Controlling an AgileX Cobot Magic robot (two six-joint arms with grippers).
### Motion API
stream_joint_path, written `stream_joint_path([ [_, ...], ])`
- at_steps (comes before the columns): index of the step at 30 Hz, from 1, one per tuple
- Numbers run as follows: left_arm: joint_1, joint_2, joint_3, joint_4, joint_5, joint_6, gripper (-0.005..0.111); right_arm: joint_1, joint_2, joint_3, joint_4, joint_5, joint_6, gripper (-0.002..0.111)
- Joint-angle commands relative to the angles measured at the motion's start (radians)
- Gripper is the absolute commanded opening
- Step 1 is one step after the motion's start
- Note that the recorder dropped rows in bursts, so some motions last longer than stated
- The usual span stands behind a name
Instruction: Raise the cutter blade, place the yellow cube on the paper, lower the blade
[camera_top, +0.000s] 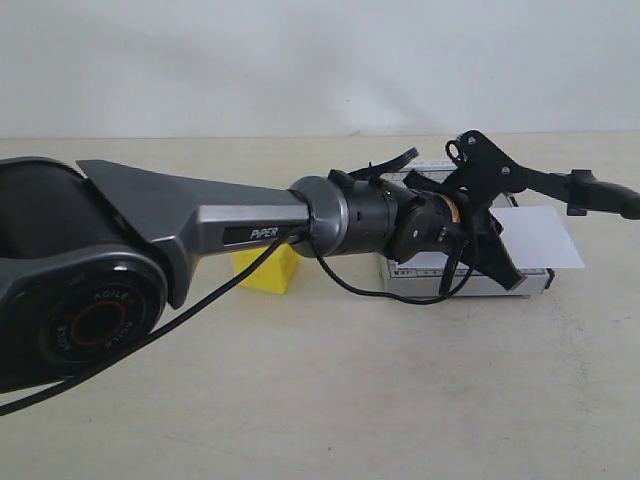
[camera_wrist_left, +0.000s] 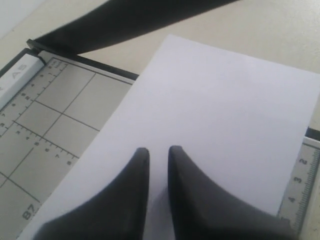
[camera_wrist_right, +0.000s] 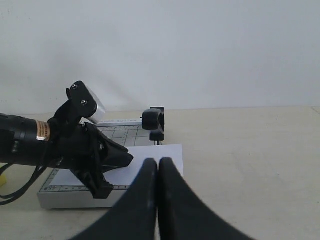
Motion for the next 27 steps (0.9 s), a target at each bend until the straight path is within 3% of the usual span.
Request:
stream_joint_path([
  [1,-0.003,-0.014,0.005,0.0,0.004,0.0,0.038,-0.001,-0.005,0.0,0.0,-0.009,-0.001,0.0],
  [6,-0.003,-0.04,0.005,0.0,-0.014,-0.003,0.058,-0.001,-0.005,0.0,0.0,-0.009,-0.001,0.0],
  [15,-0.003,-0.09,0.005,0.0,-0.033,-0.003,0.059,-0.001,-0.005,0.0,0.0,-0.009,-0.001,0.0],
  [22,0.024,-0.159,0.005,0.0,0.186,-0.016,0.059,-0.001,-0.005,0.0,0.0,-0.009,-0.001,0.0],
  [27,0.082,-0.228,0.005,0.0,0.423,-0.181,0.059,-0.001,-0.005,0.0,0.0,-0.009,-0.001,0.0],
])
